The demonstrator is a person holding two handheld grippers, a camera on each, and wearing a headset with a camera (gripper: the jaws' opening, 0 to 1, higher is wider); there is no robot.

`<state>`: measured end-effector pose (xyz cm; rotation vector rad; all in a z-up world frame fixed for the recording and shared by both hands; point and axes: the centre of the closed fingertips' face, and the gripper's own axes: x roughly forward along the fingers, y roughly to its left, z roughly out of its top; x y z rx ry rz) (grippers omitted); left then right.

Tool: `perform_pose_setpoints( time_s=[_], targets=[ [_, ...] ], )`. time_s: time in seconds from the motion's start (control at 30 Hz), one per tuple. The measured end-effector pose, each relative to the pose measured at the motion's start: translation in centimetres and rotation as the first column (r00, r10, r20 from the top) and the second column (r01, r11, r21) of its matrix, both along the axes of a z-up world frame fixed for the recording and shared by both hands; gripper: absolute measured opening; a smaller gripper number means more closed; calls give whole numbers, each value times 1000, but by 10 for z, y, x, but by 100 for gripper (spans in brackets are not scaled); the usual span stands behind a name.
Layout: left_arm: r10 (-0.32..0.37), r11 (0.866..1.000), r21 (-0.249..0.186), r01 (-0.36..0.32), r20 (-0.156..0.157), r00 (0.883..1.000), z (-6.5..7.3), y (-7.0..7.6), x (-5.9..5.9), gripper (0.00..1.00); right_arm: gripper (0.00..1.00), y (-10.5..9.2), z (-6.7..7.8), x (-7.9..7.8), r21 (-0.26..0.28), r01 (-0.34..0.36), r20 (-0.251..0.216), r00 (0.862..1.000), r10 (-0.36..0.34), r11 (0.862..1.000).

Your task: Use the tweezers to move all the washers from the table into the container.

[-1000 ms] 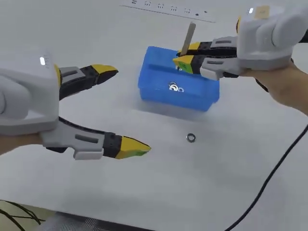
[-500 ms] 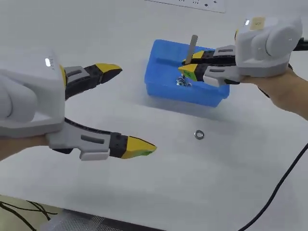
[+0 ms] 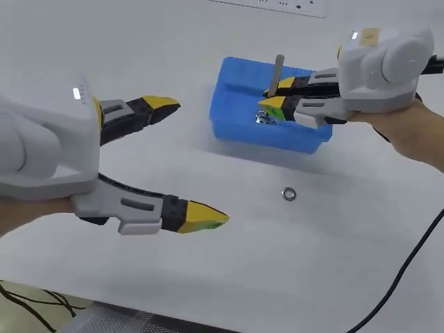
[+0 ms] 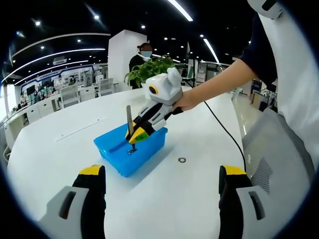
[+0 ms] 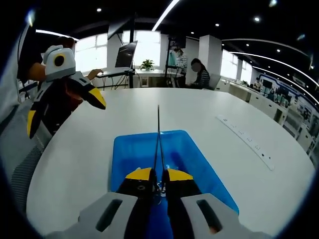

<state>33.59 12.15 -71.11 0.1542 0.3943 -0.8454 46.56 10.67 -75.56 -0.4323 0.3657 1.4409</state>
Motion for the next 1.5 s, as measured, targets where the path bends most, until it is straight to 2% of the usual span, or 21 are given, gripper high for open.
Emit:
perform_pose_setpoints(
  time_s=[0.1, 0.3, 0.37, 0.43, 0.5, 0.7, 0.8, 0.9, 0.93, 0.97, 1.0, 1.07, 1.13, 1.23, 1.27, 1.33, 1.4, 1.5],
  targets=[
    [6, 1000, 0, -6, 7, 1000, 2, 1, 2, 100, 10, 0, 4, 0, 3, -1, 4, 1000, 1, 1000],
    [33, 999, -23, -32, 30, 999, 12, 6, 20, 99, 10, -2, 16, 1, 20, 4, 12, 1000, -4, 1000],
    [27, 999, -32, -26, 32, 999, 15, 5, 27, 97, 10, -3, 19, 0, 22, -2, 16, 1000, 2, 1000],
    [10, 999, -52, -9, 32, 999, 19, 0, 33, 89, 10, -3, 20, -1, 25, -2, 19, 1000, 2, 1000],
    [6, 996, -94, -3, 35, 999, 25, -6, 42, 87, 9, -3, 20, -2, 26, -3, 20, 1000, 3, 1000],
    [-20, 993, -112, 25, 44, 999, 33, -19, 67, 82, 9, -4, 16, -7, 12, -20, 17, 1000, 20, 1000],
    [-23, 985, -173, 28, 30, 999, 40, -25, 80, 74, 9, -4, 17, -8, 12, -26, 17, 1000, 26, 1000],
    [-25, 981, -194, 30, 30, 999, 43, -30, 93, 71, 9, -4, 18, -10, 11, -36, 19, 999, 36, 999],
    [-25, 979, -200, 30, 26, 999, 45, -31, 94, 69, 9, -4, 18, -11, 10, -39, 20, 999, 38, 999],
    [-24, 972, -233, 25, 10, 1000, 49, -36, 97, 67, 9, -4, 18, -11, 9, -42, 21, 999, 42, 999],
    [-22, 968, -249, 23, 7, 1000, 52, -35, 101, 64, 9, -4, 18, -11, 10, -43, 22, 999, 43, 999],
    [-33, 969, -246, 36, 17, 999, 53, -36, 106, 60, 9, -4, 18, -12, 9, -48, 23, 999, 48, 999],
    [-67, 975, -212, 72, 34, 997, 52, -39, 108, 56, 9, -5, 18, -13, 6, -55, 26, 998, 55, 998],
    [-106, 970, -219, 107, 17, 994, 55, -45, 109, 54, 9, -6, 17, -14, -2, -65, 30, 997, 65, 998],
    [-120, 968, -217, 122, 23, 993, 56, -47, 108, 53, 9, -6, 18, -14, -2, -67, 30, 997, 67, 998],
    [-153, 969, -187, 159, 44, 987, 56, -49, 106, 47, 9, -6, 18, -15, -4, -72, 30, 997, 72, 997],
    [-174, 969, -169, 180, 49, 984, 55, -49, 106, 39, 9, -7, 17, -15, -5, -76, 32, 997, 76, 997],
    [-180, 966, -182, 185, 42, 983, 57, -48, 108, 31, 9, -6, 17, -16, -7, -81, 32, 996, 81, 997]
  ],
)
